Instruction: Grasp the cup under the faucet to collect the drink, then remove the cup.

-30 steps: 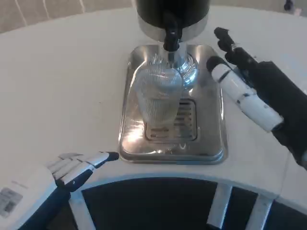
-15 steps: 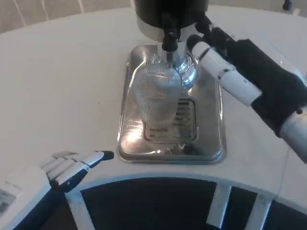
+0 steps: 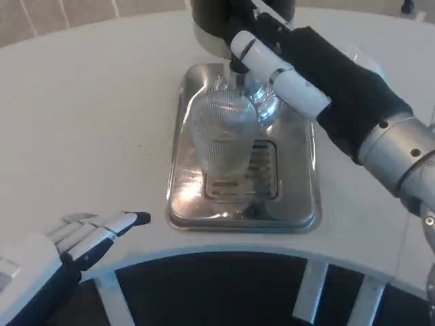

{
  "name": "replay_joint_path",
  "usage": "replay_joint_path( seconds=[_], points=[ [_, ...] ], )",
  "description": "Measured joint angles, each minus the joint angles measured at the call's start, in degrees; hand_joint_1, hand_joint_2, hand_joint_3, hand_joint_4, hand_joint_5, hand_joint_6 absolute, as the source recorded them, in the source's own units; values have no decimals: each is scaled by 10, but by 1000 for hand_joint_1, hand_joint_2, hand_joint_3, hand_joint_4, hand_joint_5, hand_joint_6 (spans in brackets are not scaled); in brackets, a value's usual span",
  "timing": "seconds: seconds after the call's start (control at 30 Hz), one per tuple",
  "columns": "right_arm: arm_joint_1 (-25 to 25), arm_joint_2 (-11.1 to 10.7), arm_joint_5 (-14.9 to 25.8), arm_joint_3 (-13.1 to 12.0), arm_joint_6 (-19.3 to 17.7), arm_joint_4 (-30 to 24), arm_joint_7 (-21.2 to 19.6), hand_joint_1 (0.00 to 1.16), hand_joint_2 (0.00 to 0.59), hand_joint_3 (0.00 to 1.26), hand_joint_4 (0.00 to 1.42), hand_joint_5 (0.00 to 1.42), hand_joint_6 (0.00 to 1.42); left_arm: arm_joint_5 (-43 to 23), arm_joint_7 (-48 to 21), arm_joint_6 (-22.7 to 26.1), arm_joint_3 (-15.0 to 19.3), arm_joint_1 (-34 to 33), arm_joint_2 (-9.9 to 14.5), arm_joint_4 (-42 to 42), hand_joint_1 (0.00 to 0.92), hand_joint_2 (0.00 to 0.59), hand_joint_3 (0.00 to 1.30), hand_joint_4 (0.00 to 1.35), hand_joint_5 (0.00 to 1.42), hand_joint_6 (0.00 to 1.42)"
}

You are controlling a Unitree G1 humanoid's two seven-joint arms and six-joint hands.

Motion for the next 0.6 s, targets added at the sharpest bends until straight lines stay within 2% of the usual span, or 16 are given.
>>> replay_joint_path(
  seconds=[0.3,0.6],
  points=[
    [-9,-11,38,26,0,26,-41,0,449,0,0,0,1,0,-9,0,6,4,2,0,97,73,171,149,213,220],
    [-24,-28,58,60,-29,59,-66,0,442,0,0,0,0,0,-14,5,9,4,8,5,97,73,166,144,203,223]
  ],
)
